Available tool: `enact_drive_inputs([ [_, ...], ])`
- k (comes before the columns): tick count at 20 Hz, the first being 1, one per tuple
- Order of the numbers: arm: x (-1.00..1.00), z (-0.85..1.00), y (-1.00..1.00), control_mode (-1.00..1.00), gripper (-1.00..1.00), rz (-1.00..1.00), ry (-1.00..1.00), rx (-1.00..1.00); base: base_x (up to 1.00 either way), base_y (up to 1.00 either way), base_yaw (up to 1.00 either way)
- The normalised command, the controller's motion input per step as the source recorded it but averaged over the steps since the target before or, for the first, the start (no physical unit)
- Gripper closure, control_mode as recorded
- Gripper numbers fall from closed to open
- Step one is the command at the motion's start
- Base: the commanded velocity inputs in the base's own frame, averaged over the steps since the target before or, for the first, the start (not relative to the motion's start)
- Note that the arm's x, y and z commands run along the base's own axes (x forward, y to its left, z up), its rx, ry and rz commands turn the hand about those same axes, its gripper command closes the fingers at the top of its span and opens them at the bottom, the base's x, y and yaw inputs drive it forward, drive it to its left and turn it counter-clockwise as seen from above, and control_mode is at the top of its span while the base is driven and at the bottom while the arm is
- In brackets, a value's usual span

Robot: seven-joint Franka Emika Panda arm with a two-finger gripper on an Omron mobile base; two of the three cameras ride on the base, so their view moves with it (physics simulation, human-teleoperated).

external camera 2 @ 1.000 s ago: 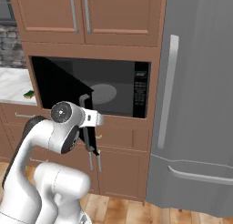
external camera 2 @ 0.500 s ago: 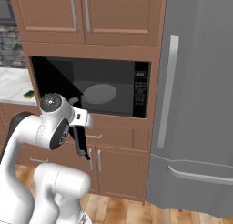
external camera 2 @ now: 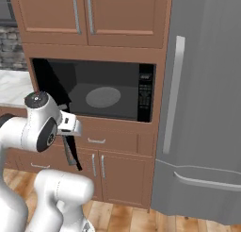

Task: Place the sponge inside the microwave to prepare for sanitizing.

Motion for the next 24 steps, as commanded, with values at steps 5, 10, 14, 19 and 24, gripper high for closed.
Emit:
enact_drive_inputs([
  [5,-0.42,-0.08,0.57,-1.0,1.0,0.0,-0.14,0.01,0.0,0.0,0.0],
  [10,-0.4,-0.08,0.6,-1.0,1.0,0.0,-0.16,0.05,0.0,0.0,0.0],
  [14,-0.35,-0.1,0.63,-1.0,1.0,0.0,-0.18,0.06,0.0,0.0,0.0],
  [19,-0.32,-0.11,0.63,-1.0,1.0,0.0,-0.2,0.07,0.0,0.0,0.0],
  [24,-0.22,-0.09,0.6,-1.0,1.0,0.0,-0.21,0.09,0.0,0.0,0.0],
])
